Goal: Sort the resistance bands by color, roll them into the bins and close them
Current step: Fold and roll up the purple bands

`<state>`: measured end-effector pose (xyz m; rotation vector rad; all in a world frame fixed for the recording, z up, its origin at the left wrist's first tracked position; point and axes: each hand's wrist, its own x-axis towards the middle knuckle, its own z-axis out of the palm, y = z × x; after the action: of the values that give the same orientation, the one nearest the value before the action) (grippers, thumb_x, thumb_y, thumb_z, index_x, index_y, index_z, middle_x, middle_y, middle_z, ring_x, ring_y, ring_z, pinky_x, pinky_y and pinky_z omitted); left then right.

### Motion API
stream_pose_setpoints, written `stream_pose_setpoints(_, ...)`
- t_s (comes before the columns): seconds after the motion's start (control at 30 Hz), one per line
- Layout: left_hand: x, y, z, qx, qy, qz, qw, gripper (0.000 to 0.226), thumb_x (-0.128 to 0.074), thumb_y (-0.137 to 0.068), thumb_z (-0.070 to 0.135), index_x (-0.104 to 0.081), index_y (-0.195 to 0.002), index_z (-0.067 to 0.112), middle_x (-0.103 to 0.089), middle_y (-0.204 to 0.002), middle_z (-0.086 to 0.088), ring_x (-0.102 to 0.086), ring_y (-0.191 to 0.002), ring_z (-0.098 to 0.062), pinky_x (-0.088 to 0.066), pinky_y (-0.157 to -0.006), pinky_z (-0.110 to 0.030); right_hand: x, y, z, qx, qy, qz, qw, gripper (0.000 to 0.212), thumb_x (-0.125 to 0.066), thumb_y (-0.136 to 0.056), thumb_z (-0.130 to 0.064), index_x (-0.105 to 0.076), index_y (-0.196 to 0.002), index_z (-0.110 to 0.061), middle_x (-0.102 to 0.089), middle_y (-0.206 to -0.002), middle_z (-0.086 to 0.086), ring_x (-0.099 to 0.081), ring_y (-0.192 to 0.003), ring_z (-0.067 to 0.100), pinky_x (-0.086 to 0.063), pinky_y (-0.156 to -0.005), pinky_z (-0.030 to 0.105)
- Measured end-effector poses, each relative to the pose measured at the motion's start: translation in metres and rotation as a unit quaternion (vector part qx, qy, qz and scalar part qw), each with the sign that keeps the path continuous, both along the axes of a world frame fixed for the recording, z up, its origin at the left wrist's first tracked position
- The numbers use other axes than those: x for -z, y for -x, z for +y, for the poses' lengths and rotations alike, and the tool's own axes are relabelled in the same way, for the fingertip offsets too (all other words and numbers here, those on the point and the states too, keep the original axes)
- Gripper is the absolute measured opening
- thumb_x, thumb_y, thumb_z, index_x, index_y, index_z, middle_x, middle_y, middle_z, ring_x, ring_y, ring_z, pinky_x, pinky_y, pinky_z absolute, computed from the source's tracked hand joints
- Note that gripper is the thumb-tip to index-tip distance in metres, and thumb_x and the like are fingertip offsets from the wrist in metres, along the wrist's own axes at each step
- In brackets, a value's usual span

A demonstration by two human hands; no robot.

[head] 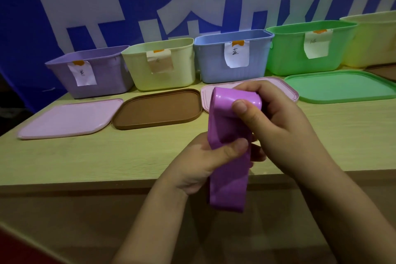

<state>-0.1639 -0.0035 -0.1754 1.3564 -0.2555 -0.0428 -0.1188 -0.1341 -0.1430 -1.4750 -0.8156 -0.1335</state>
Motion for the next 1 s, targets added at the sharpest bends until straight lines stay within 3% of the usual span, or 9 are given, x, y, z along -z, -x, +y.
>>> stream_pose_setpoints(0.07, 0.002, -0.002, -0.005, -0.017, 0.008, -0.002, 1.000, 0.022, -0.076, -0.075, 0.009, -0.077, -0.087, 0.027, -0.074, -0.086, -0.002, -0.071, -0.081, -0.018, -0.057, -0.076, -0.032, 0.001, 0.000, 0.003, 0.012, -0.002, -0.012, 1.000, 0.017, -0.061, -0.079, -0.039, -0.057, -0.092, -0.030, -0.060, -0.074, -0.019, -0.056, -0.064, -0.004, -0.039, -0.051, 0.007)
stream_pose_setpoints(0.2, 0.006, -0.002, -0.012, -0.034, 0.025, -0.014, 0.999, 0.028, -0.058, -0.078, 0.005, -0.076, -0.088, 0.024, -0.073, -0.086, -0.005, -0.070, -0.080, -0.020, -0.058, -0.077, -0.037, 0.003, -0.002, 0.004, 0.026, -0.008, -0.015, 1.000, 0.026, -0.064, -0.075, -0.045, -0.058, -0.095, -0.029, -0.062, -0.083, -0.017, -0.059, -0.076, -0.002, -0.046, -0.065, 0.013)
stream_pose_setpoints(0.37, 0.002, 0.006, -0.007, 0.041, 0.008, 0.001, 0.999, 0.012, -0.058, -0.086, 0.011, -0.070, -0.083, 0.014, -0.066, -0.068, -0.011, -0.065, -0.064, -0.024, -0.056, -0.069, -0.038, 0.000, -0.005, -0.004, -0.017, -0.019, 0.010, 1.000, 0.019, -0.066, -0.075, -0.035, -0.059, -0.091, -0.028, -0.062, -0.078, -0.017, -0.056, -0.066, -0.003, -0.042, -0.051, 0.011)
stream_pose_setpoints(0.43, 0.000, 0.007, -0.004, 0.062, -0.005, 0.008, 0.998, 0.011, -0.061, -0.085, 0.017, -0.070, -0.089, 0.012, -0.068, -0.072, -0.011, -0.067, -0.068, -0.025, -0.056, -0.071, -0.037, -0.004, -0.006, -0.008, -0.030, -0.009, 0.009, 0.999, 0.016, -0.062, -0.076, -0.032, -0.059, -0.091, -0.026, -0.062, -0.077, -0.017, -0.056, -0.066, -0.003, -0.045, -0.052, 0.016)
stream_pose_setpoints(0.63, 0.001, 0.009, 0.007, 0.113, 0.014, 0.024, 0.993, 0.024, -0.057, -0.085, 0.011, -0.070, -0.105, 0.007, -0.071, -0.102, -0.015, -0.068, -0.098, -0.029, -0.053, -0.089, -0.037, -0.004, -0.012, -0.015, -0.067, 0.037, 0.011, 0.997, 0.020, -0.065, -0.077, -0.033, -0.063, -0.094, -0.022, -0.065, -0.080, -0.010, -0.060, -0.075, 0.003, -0.049, -0.066, 0.020)
stream_pose_setpoints(0.73, 0.001, 0.011, 0.009, 0.142, 0.018, 0.010, 0.990, 0.023, -0.054, -0.090, 0.011, -0.066, -0.109, 0.006, -0.071, -0.093, -0.015, -0.070, -0.081, -0.025, -0.055, -0.080, -0.038, -0.002, -0.009, -0.011, -0.070, 0.025, 0.007, 0.997, 0.020, -0.065, -0.076, -0.028, -0.061, -0.094, -0.021, -0.064, -0.079, -0.006, -0.058, -0.068, 0.002, -0.046, -0.058, 0.015)
stream_pose_setpoints(0.83, 0.003, 0.011, 0.006, 0.094, -0.015, -0.018, 0.995, 0.017, -0.051, -0.091, 0.006, -0.067, -0.090, 0.011, -0.067, -0.073, -0.006, -0.062, -0.062, -0.017, -0.054, -0.069, -0.035, 0.002, -0.005, -0.005, -0.044, 0.006, 0.016, 0.999, 0.021, -0.065, -0.075, -0.031, -0.060, -0.094, -0.023, -0.061, -0.075, -0.010, -0.054, -0.059, 0.000, -0.038, -0.046, 0.007)
stream_pose_setpoints(0.93, 0.005, 0.012, 0.000, 0.082, 0.001, -0.030, 0.996, 0.014, -0.053, -0.092, 0.005, -0.061, -0.081, 0.006, -0.062, -0.067, -0.005, -0.055, -0.056, -0.014, -0.050, -0.064, -0.027, 0.003, -0.002, -0.001, -0.012, 0.014, -0.002, 1.000, 0.031, -0.068, -0.071, -0.044, -0.059, -0.095, -0.026, -0.063, -0.081, -0.014, -0.057, -0.071, 0.002, -0.045, -0.055, 0.015)
stream_pose_setpoints(1.0, 0.007, 0.013, -0.002, 0.087, 0.041, -0.033, 0.995, 0.020, -0.057, -0.091, 0.019, -0.059, -0.082, 0.001, -0.060, -0.065, -0.007, -0.055, -0.054, -0.014, -0.049, -0.061, -0.025, 0.005, 0.001, 0.000, -0.003, 0.024, -0.025, 0.999, 0.030, -0.063, -0.072, -0.047, -0.058, -0.095, -0.029, -0.063, -0.086, -0.015, -0.058, -0.076, 0.004, -0.049, -0.062, 0.022)
